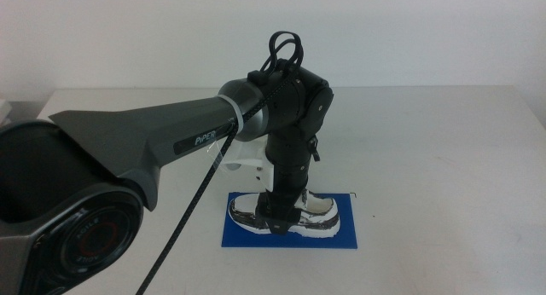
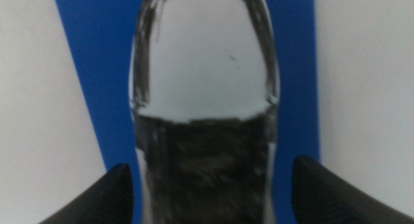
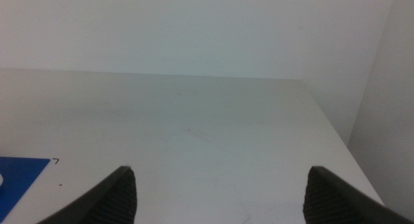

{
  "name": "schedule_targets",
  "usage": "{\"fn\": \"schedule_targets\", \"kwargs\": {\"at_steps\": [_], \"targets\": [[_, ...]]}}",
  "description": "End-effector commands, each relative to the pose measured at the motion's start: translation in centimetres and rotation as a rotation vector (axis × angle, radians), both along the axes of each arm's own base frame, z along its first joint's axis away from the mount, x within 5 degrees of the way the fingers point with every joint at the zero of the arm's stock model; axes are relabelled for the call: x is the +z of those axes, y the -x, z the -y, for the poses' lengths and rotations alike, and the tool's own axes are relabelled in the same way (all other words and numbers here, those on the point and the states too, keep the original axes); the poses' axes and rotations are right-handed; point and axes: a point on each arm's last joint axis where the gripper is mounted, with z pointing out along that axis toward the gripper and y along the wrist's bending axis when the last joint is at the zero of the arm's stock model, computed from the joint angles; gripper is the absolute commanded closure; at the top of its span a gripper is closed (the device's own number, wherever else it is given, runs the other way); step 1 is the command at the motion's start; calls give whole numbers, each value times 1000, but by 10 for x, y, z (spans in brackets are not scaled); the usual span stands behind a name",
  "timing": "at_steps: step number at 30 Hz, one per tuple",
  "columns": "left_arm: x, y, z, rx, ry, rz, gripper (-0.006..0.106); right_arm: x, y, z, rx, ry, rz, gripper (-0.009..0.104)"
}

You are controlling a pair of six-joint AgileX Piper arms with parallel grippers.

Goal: Use one arm to grab the shoe from the table and place it on the mat.

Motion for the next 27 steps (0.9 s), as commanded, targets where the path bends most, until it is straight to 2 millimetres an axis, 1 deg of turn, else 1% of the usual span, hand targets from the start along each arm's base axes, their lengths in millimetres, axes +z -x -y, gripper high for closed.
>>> {"fn": "schedule_targets", "kwargs": {"at_steps": [1,3,8,15,18,22,24,27], "targets": [[39,5,-2,23,30,32,18,12,2,0,0,24,109,29],[46,6,-2,25,15,17,18,12,2,0,0,24,109,29],[63,6,-2,26,56,50,19,12,2,0,0,24,109,29],[87,11,-7,26,89,92,18,12,2,0,0,24,109,29],[100,16,-9,25,113,112,18,12,2,0,0,24,109,29],[131,25,-17,24,160,167,19,12,2,0,0,24,109,29],[151,30,-26,8,173,220,19,12,2,0,0,24,109,29],[187,40,-46,-53,142,357,19,12,2,0,0,24,109,29]]}}
